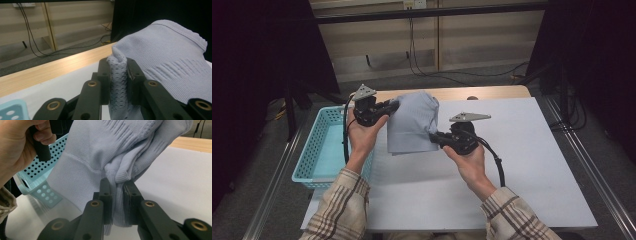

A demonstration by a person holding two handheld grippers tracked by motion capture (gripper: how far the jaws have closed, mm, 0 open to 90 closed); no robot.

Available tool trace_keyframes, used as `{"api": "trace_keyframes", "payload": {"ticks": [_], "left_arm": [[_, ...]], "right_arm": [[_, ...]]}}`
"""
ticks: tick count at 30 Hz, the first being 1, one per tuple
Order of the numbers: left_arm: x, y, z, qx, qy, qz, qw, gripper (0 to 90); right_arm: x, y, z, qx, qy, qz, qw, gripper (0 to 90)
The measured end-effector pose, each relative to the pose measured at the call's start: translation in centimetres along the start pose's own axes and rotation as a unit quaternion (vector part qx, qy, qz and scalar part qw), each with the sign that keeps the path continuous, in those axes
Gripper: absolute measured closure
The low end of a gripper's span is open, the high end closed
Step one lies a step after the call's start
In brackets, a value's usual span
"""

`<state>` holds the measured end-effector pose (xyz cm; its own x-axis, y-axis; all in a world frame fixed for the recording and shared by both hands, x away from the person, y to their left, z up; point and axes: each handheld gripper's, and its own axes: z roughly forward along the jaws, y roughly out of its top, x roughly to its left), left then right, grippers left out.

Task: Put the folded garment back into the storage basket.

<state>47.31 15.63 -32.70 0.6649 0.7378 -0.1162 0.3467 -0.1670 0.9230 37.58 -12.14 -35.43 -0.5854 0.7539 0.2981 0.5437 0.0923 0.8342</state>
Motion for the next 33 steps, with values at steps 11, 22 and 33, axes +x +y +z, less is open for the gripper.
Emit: {"api": "trace_keyframes", "payload": {"ticks": [11, 22, 33], "left_arm": [[1.9, -0.1, -1.6, -0.008, 0.020, -0.012, 0.9997, 76.7], [3.1, -0.2, -3.1, -0.007, 0.031, -0.016, 0.9994, 76.7], [4.0, -0.2, -4.3, -0.008, 0.040, -0.021, 0.9989, 76.7]], "right_arm": [[1.6, 1.2, 2.1, 0.007, 0.007, -0.008, 0.9999, 80.0], [3.2, 1.8, 3.4, 0.005, 0.016, -0.008, 0.9998, 80.0], [4.2, 2.3, 4.4, 0.004, 0.024, -0.012, 0.9996, 79.9]]}}
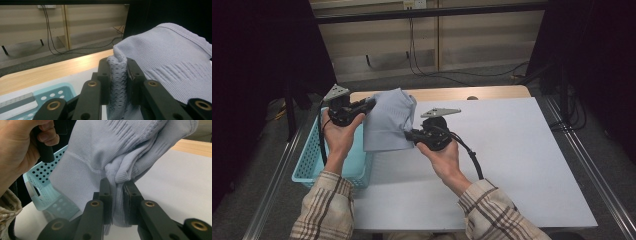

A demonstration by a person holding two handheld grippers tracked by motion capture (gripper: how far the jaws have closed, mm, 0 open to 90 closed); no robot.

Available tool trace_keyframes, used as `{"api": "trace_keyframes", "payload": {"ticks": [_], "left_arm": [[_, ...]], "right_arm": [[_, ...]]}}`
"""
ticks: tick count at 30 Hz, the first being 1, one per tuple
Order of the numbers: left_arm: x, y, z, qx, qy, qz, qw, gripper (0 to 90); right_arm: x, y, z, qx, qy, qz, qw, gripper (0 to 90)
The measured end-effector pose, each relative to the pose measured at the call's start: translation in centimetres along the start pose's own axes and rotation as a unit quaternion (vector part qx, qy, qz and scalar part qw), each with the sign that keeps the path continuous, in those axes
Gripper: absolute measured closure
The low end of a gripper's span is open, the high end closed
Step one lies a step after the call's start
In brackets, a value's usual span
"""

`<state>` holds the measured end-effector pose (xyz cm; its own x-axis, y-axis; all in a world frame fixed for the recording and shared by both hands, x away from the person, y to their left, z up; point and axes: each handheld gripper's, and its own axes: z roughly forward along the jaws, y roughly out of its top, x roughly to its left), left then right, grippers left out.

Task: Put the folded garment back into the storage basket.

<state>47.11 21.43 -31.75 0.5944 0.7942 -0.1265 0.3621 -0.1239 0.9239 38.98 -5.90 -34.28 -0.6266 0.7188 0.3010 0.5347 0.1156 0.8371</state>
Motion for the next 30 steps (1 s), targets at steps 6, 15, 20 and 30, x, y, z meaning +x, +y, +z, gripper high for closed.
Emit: {"api": "trace_keyframes", "payload": {"ticks": [6, 15, 20, 30], "left_arm": [[0.4, 0.1, -0.8, 0.008, 0.010, 0.006, 0.9999, 76.7], [1.1, 0.3, -1.9, 0.005, 0.020, 0.003, 0.9998, 76.7], [1.6, 0.3, -2.2, 0.001, 0.024, -0.001, 0.9997, 76.6], [2.4, 0.2, -3.4, 0.011, 0.039, 0.005, 0.9992, 76.7]], "right_arm": [[0.6, 0.3, 0.4, 0.007, 0.003, 0.003, 1.0000, 79.9], [1.6, 0.6, 1.2, 0.004, 0.010, -0.006, 0.9999, 79.9], [2.0, 0.8, 1.7, 0.004, 0.010, -0.010, 0.9999, 79.9], [3.2, 1.3, 2.5, 0.005, 0.017, -0.012, 0.9998, 79.9]]}}
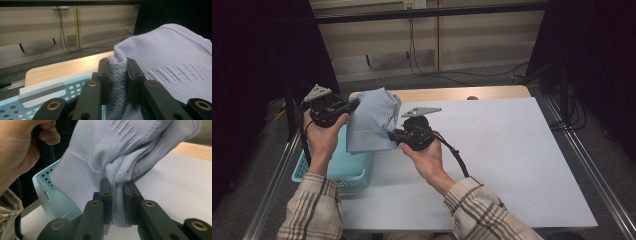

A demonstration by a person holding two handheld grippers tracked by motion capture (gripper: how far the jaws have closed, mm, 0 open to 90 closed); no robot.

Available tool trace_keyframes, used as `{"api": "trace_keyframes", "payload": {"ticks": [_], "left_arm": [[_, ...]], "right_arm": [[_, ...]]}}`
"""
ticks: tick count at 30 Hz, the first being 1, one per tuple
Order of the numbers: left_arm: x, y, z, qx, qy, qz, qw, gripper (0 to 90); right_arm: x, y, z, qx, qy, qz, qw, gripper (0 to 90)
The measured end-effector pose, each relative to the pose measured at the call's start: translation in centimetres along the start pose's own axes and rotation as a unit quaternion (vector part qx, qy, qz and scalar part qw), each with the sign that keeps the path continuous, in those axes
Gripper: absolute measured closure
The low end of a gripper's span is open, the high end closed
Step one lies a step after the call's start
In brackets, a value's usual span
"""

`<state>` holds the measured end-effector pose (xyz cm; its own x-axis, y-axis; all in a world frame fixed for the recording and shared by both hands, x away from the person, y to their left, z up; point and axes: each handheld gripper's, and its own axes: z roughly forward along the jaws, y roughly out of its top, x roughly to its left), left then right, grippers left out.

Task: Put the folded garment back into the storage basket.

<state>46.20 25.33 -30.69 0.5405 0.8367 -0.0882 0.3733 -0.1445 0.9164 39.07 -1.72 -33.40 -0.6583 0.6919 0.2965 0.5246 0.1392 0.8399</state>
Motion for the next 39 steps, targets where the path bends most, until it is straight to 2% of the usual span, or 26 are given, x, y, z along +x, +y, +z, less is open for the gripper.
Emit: {"api": "trace_keyframes", "payload": {"ticks": [6, 7, 8, 9, 11, 12, 16, 19, 20, 21, 23, 25, 26, 28, 29, 30, 31, 32, 39], "left_arm": [[0.8, -0.5, -0.4, -0.001, 0.004, -0.010, 0.9999, 76.7], [0.8, -0.5, -0.6, 0.006, 0.005, -0.013, 0.9999, 76.7], [1.0, -0.4, -0.6, -0.003, 0.006, -0.012, 0.9999, 76.6], [1.0, -0.4, -0.8, 0.003, 0.007, -0.015, 0.9999, 76.7], [1.4, -0.3, -1.1, -0.002, 0.011, -0.008, 0.9999, 76.7], [1.5, -0.3, -1.1, -0.004, 0.012, -0.013, 0.9998, 76.6], [1.9, -0.4, -1.5, -0.004, 0.013, -0.012, 0.9998, 76.7], [2.1, -0.6, -1.7, 0.001, 0.012, -0.019, 0.9998, 76.7], [2.3, -0.6, -1.7, 0.002, 0.018, -0.010, 0.9998, 76.7], [2.4, -0.6, -1.8, 0.002, 0.020, -0.014, 0.9997, 76.7], [2.5, -0.8, -1.9, 0.000, 0.019, -0.020, 0.9996, 76.6], [2.8, -0.9, -2.0, 0.000, 0.025, -0.017, 0.9995, 76.6], [2.9, -1.0, -2.0, 0.001, 0.025, -0.019, 0.9995, 76.6], [3.1, -1.0, -2.1, 0.002, 0.028, -0.021, 0.9994, 76.7], [3.2, -1.0, -2.2, 0.001, 0.031, -0.019, 0.9993, 76.7], [3.3, -1.0, -2.2, 0.002, 0.029, -0.019, 0.9994, 76.7], [3.3, -1.0, -2.2, -0.003, 0.032, -0.019, 0.9993, 76.7], [3.3, -1.0, -2.3, 0.002, 0.029, -0.024, 0.9993, 76.6], [4.3, -1.0, -2.8, -0.002, 0.044, -0.024, 0.9988, 76.6]], "right_arm": [[0.7, -0.2, 1.0, 0.005, 0.007, -0.003, 1.0000, 79.9], [0.8, -0.1, 1.2, 0.006, 0.008, -0.004, 0.9999, 79.9], [1.0, -0.1, 1.4, 0.006, 0.010, -0.003, 0.9999, 79.9], [1.1, 0.0, 1.5, 0.008, 0.013, -0.003, 0.9999, 79.9], [1.4, 0.2, 1.7, 0.006, 0.014, -0.002, 0.9999, 79.9], [1.4, 0.2, 1.8, 0.007, 0.013, -0.013, 0.9998, 79.9], [2.0, 0.5, 2.2, 0.008, 0.016, -0.007, 0.9998, 79.9], [2.4, 0.5, 2.5, 0.010, 0.016, -0.009, 0.9998, 79.9], [2.5, 0.6, 2.6, 0.013, 0.015, -0.015, 0.9997, 79.8], [2.6, 0.6, 2.8, 0.015, 0.011, -0.028, 0.9994, 79.8], [2.8, 0.7, 3.0, 0.015, 0.017, -0.020, 0.9995, 79.8], [3.0, 0.7, 3.2, 0.017, 0.017, -0.023, 0.9994, 79.9], [3.1, 0.8, 3.4, 0.016, 0.025, -0.014, 0.9995, 79.9], [3.3, 0.8, 3.6, 0.016, 0.023, -0.017, 0.9995, 79.9], [3.4, 0.8, 3.7, 0.019, 0.021, -0.032, 0.9991, 79.8], [3.6, 0.9, 3.8, 0.017, 0.022, -0.023, 0.9994, 79.9], [3.9, 0.9, 4.0, 0.017, 0.019, -0.025, 0.9994, 79.8], [4.0, 1.0, 4.2, 0.016, 0.019, -0.031, 0.9992, 79.9], [4.6, 1.2, 5.2, 0.020, 0.027, -0.027, 0.9991, 79.8]]}}
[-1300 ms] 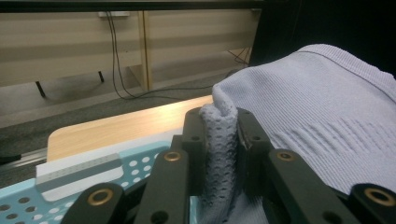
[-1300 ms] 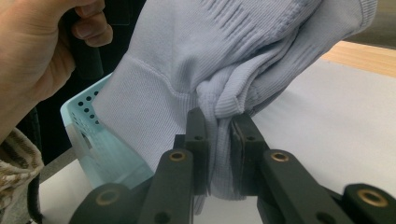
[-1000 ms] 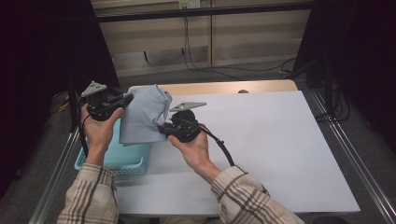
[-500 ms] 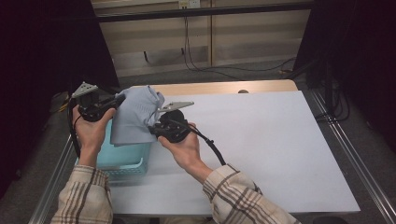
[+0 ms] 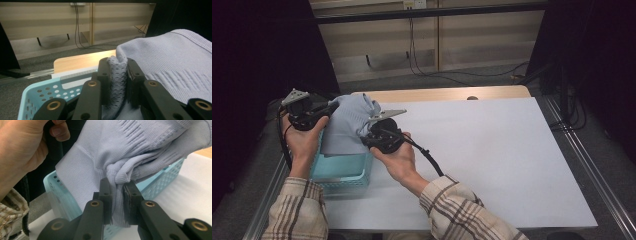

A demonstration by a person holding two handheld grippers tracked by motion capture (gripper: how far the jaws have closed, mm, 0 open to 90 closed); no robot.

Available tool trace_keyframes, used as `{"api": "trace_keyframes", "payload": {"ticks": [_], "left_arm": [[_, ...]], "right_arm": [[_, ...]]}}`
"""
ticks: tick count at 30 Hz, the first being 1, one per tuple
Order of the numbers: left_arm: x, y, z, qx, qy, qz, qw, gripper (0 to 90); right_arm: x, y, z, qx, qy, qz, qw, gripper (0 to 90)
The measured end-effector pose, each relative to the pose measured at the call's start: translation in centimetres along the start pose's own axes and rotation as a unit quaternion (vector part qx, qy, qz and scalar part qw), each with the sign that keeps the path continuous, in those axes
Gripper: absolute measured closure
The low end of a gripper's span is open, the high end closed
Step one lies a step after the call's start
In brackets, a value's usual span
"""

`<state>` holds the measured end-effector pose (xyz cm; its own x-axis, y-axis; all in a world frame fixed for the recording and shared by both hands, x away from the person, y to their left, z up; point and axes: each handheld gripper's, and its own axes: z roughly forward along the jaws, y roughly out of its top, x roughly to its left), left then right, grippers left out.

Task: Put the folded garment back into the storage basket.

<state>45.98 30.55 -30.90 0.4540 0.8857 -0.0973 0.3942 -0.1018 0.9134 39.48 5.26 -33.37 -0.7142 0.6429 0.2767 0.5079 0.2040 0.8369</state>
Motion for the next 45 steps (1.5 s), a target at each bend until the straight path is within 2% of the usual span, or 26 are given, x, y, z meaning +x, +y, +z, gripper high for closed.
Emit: {"api": "trace_keyframes", "payload": {"ticks": [1, 4, 5, 6, 10, 11, 12, 14, 15, 16, 17, 18, 19, 20, 21, 25, 27, 28, 30, 32, 37, 38, 40, 42, 45], "left_arm": [[0.0, -0.1, -0.1, 0.004, -0.004, -0.005, 1.0000, 76.7], [0.4, -0.2, 0.0, 0.003, 0.005, 0.003, 1.0000, 76.6], [0.4, -0.3, 0.0, 0.007, 0.002, -0.002, 1.0000, 76.7], [0.5, -0.3, 0.0, 0.001, 0.012, 0.001, 0.9999, 76.7], [0.8, -0.5, -0.1, 0.014, 0.014, -0.006, 0.9998, 76.7], [0.9, -0.5, -0.2, 0.016, 0.013, -0.005, 0.9998, 76.7], [1.1, -0.5, -0.1, 0.007, 0.016, -0.003, 0.9998, 76.7], [1.3, -0.6, -0.3, 0.016, 0.015, -0.001, 0.9998, 76.7], [1.3, -0.7, -0.4, 0.021, 0.017, -0.006, 0.9996, 76.7], [1.5, -0.8, -0.3, 0.020, 0.014, -0.008, 0.9997, 76.7], [1.7, -0.9, -0.3, 0.017, 0.017, -0.003, 0.9997, 76.7], [1.7, -1.0, -0.3, 0.024, 0.016, -0.011, 0.9995, 76.7], [1.9, -1.1, -0.2, 0.022, 0.020, -0.004, 0.9996, 76.7], [2.0, -1.3, -0.3, 0.029, 0.018, -0.012, 0.9993, 76.7], [2.2, -1.4, -0.2, 0.021, 0.020, -0.008, 0.9995, 76.7], [2.6, -1.9, -0.3, 0.029, 0.019, -0.022, 0.9992, 76.7], [2.8, -2.1, -0.4, 0.034, 0.022, -0.013, 0.9991, 76.7], [2.9, -2.1, -0.3, 0.027, 0.024, -0.012, 0.9992, 76.7], [2.9, -2.2, -0.4, 0.033, 0.026, -0.019, 0.9989, 76.7], [3.1, -2.2, -0.3, 0.032, 0.028, -0.010, 0.9991, 76.7], [3.4, -2.6, -0.1, 0.042, 0.029, -0.019, 0.9985, 76.7], [3.6, -2.6, -0.1, 0.046, 0.031, -0.006, 0.9984, 76.7], [3.6, -2.6, 0.1, 0.044, 0.033, -0.011, 0.9984, 76.7], [3.8, -2.6, 0.2, 0.050, 0.036, -0.004, 0.9981, 76.7], [4.0, -2.8, 0.2, 0.056, 0.034, -0.011, 0.9978, 76.7]], "right_arm": [[0.2, 0.1, 0.1, 0.000, 0.001, 0.006, 1.0000, 79.8], [0.2, 0.1, 0.3, 0.006, 0.005, 0.003, 1.0000, 79.8], [0.2, 0.1, 0.5, 0.003, 0.006, 0.006, 1.0000, 79.8], [0.2, 0.1, 0.6, 0.004, 0.004, 0.002, 1.0000, 79.8], [0.2, 0.1, 1.3, 0.011, 0.003, 0.007, 0.9999, 79.8], [0.2, 0.1, 1.4, 0.011, 0.003, 0.007, 0.9999, 79.9], [0.3, 0.1, 1.5, 0.011, 0.005, 0.008, 0.9999, 79.9], [0.4, 0.1, 1.8, 0.010, 0.008, 0.013, 0.9998, 79.8], [0.4, 0.1, 1.9, 0.014, 0.007, 0.005, 0.9999, 79.8], [0.6, 0.2, 2.0, 0.011, 0.010, 0.014, 0.9998, 79.9], [0.6, 0.1, 2.1, 0.015, 0.007, 0.004, 0.9999, 79.9], [0.8, 0.2, 2.2, 0.015, 0.008, 0.012, 0.9998, 79.9], [0.8, 0.1, 2.4, 0.016, 0.008, 0.006, 0.9998, 79.8], [0.9, 0.1, 2.5, 0.016, 0.010, 0.008, 0.9998, 79.9], [0.9, 0.0, 2.7, 0.018, 0.008, 0.005, 0.9998, 79.8], [1.0, -0.1, 3.3, 0.025, 0.008, 0.006, 0.9996, 79.8], [1.1, -0.1, 3.5, 0.025, 0.008, 0.007, 0.9996, 79.9], [1.1, -0.1, 3.6, 0.027, 0.009, 0.009, 0.9995, 79.9], [1.2, -0.3, 3.9, 0.028, 0.009, 0.010, 0.9995, 79.9], [1.2, -0.3, 4.0, 0.030, 0.007, 0.008, 0.9995, 79.8], [1.4, -0.4, 4.5, 0.033, 0.004, 0.006, 0.9994, 79.8], [1.4, -0.4, 4.7, 0.036, 0.003, 0.009, 0.9993, 79.8], [1.3, -0.3, 4.9, 0.037, 0.000, 0.003, 0.9993, 79.8], [1.3, -0.4, 5.1, 0.038, -0.001, 0.004, 0.9993, 79.8], [1.3, -0.4, 5.4, 0.040, 0.000, 0.007, 0.9992, 79.8]]}}
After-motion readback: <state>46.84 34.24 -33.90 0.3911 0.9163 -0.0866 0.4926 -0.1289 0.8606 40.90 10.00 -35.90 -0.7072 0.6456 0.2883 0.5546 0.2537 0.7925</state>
